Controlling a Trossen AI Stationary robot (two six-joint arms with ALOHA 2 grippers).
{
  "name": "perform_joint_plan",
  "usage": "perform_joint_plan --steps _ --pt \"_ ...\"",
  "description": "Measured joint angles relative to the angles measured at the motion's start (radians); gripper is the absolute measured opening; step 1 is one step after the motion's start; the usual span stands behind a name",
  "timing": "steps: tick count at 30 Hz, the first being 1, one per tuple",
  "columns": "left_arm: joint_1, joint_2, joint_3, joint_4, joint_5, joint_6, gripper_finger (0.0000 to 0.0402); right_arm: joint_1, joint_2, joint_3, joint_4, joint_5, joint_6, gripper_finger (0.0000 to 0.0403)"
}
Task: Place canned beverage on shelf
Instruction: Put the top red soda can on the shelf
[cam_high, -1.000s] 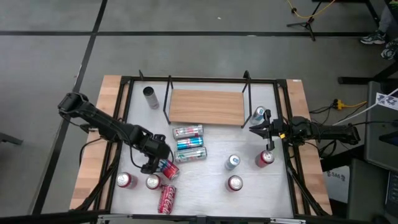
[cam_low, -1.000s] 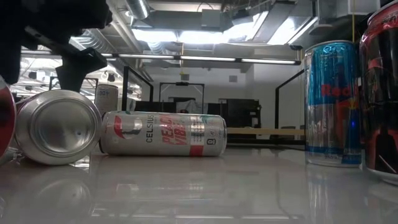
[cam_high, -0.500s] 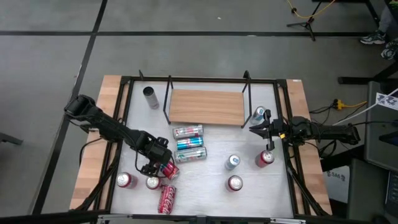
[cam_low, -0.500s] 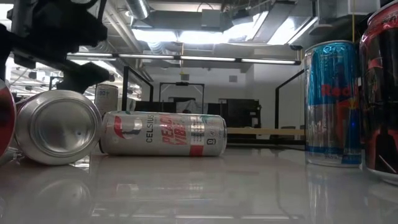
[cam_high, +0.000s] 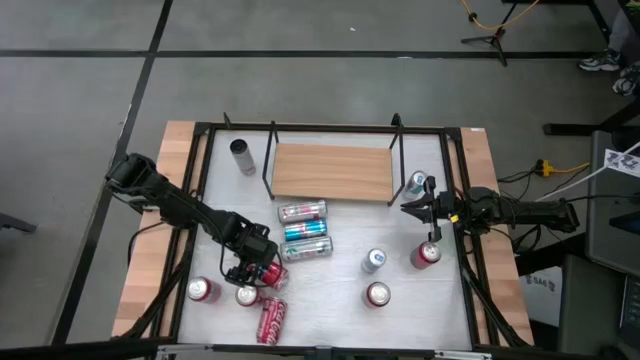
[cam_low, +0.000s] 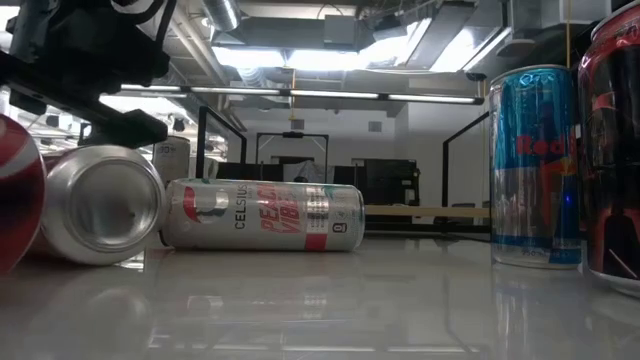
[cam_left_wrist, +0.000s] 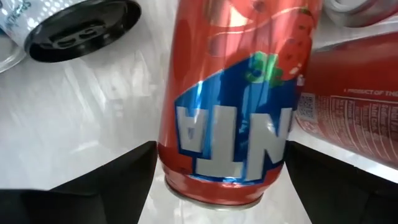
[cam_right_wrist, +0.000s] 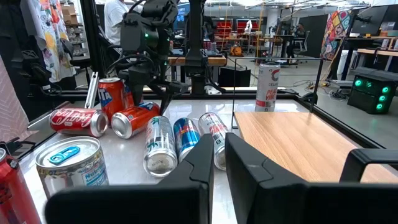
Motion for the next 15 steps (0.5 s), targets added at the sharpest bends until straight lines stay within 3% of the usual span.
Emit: perform_joint_plan --steps 15 --pt "0.0 0.0 0.0 0.098 -0.015 -0.002 0.0344 0.0 0.0 0.0 0.0 0.0 0.0 0.0033"
